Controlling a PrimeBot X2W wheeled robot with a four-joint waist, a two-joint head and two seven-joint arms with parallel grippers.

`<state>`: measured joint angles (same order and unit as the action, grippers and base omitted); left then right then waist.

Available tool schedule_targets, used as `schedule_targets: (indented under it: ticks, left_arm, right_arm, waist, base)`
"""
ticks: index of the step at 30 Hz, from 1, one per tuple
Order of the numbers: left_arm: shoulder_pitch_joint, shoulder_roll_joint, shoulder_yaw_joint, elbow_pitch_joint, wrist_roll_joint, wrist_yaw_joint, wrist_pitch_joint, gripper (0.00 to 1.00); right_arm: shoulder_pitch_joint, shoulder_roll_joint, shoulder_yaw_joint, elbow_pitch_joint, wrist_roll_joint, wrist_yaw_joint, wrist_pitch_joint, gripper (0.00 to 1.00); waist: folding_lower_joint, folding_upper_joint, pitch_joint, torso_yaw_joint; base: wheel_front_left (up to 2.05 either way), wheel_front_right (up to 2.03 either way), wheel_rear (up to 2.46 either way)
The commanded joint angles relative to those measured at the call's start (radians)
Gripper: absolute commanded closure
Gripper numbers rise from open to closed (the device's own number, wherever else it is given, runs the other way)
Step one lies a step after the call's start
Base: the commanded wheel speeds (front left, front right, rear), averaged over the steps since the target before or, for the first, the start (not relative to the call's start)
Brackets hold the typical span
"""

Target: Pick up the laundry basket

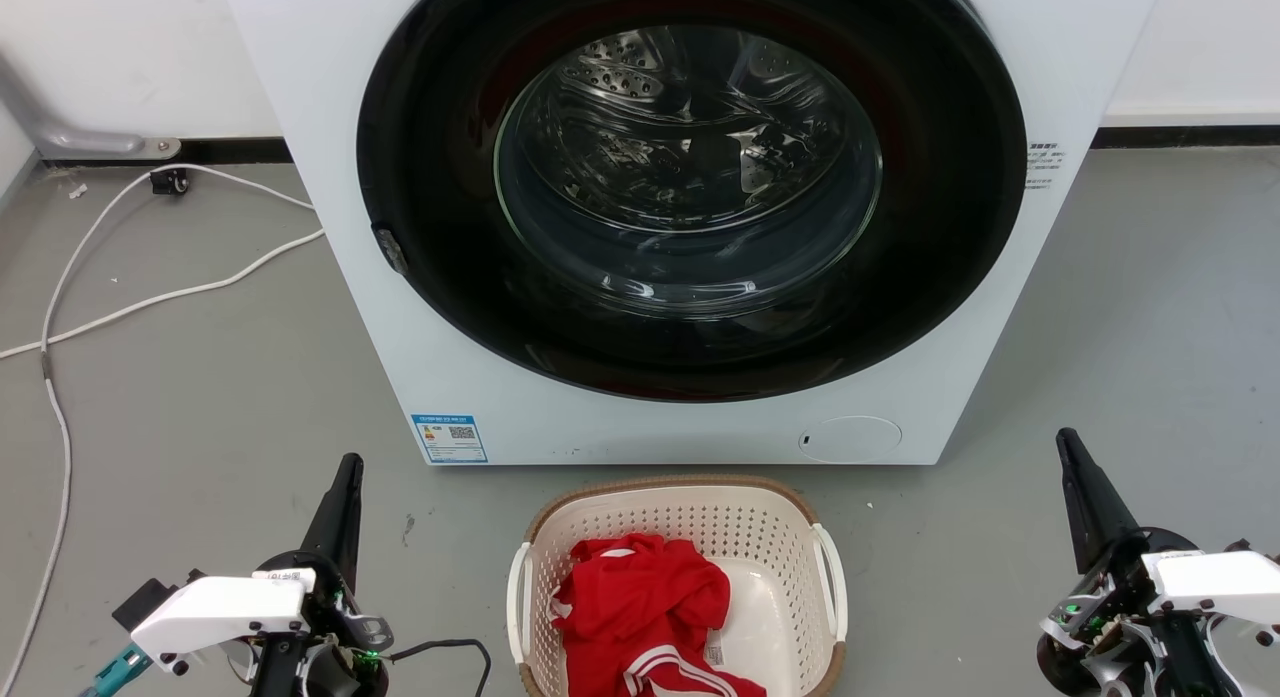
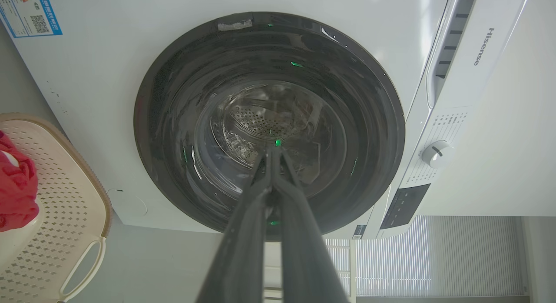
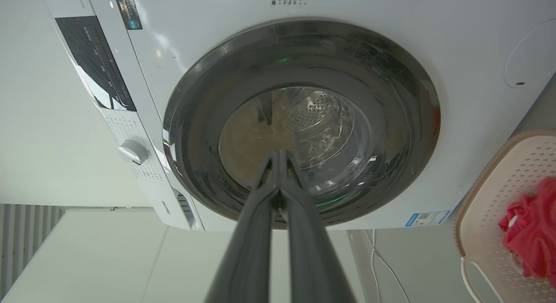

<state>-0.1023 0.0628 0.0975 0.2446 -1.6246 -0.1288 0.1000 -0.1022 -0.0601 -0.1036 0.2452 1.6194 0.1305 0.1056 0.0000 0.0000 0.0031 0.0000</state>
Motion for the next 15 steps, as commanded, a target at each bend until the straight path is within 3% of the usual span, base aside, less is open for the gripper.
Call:
schedule_targets:
  ticks: [1, 15]
  left_arm:
    - [-0.009, 0.000, 0.002, 0.002, 0.003, -0.004, 0.004, 1.00]
    - [-0.010, -0.003, 0.005, 0.002, 0.006, -0.004, 0.006, 1.00]
  right_arm:
    - [-0.012, 0.003, -0.001, 0.001, -0.003, 0.000, 0.002, 1.00]
    - [-0.012, 0.004, -0.004, 0.001, -0.005, 0.000, 0.004, 1.00]
  waist:
    - [0.0000, 0.0000, 0.000, 0.000]
    - [0.0000, 0.0000, 0.000, 0.000]
  base:
    - [0.00, 0.00, 0.00]
    - [0.00, 0.00, 0.00]
